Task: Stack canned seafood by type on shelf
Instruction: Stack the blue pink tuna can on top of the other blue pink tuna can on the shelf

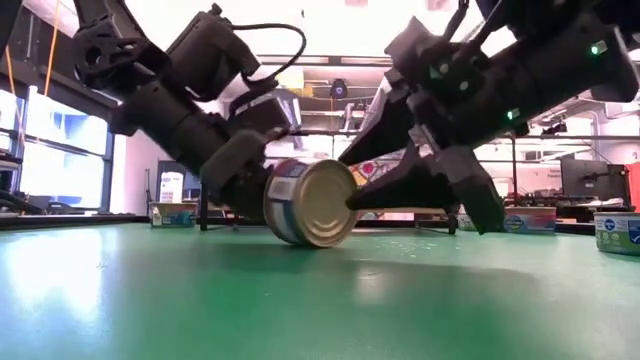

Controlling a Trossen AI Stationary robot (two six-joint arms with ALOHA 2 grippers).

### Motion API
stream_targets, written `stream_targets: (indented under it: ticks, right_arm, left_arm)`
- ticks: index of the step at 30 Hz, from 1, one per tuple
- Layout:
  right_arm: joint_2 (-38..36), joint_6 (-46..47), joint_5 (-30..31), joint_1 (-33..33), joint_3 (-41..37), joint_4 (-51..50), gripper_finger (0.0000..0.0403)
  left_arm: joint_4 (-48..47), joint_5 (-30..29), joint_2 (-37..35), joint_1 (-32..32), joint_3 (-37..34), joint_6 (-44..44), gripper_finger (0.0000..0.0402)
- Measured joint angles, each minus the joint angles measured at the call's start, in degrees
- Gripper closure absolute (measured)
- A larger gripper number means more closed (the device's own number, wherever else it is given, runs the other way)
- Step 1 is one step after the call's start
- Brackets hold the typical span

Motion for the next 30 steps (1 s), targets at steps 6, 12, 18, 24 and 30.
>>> stream_targets:
  ticks: [6, 12, 18, 24, 30]
  right_arm:
    - [0.0, 0.7, -2.0, -2.1, 0.0, 0.5, 0.0128]
    - [-0.9, 1.3, -0.4, -0.4, 0.0, 2.1, 0.0128]
    - [-4.4, 1.9, -0.7, 1.3, 0.0, 2.1, 0.0128]
    - [-6.5, 7.4, -9.5, -3.8, 0.1, -2.1, 0.0128]
    - [-8.4, 14.1, -25.6, -12.7, 0.1, -9.7, 0.0109]
  left_arm:
    - [0.7, -0.7, 0.8, 0.1, 0.3, -0.2, 0.0401]
    - [-4.8, -2.6, -1.4, 0.0, 0.3, -0.2, 0.0401]
    - [-15.1, -8.9, -6.9, 0.0, 0.4, 0.0, 0.0401]
    - [-21.8, -10.4, -13.8, -0.6, 0.4, 1.2, 0.0401]
    - [-24.9, -12.2, -18.8, -4.8, 0.4, -0.4, 0.0401]
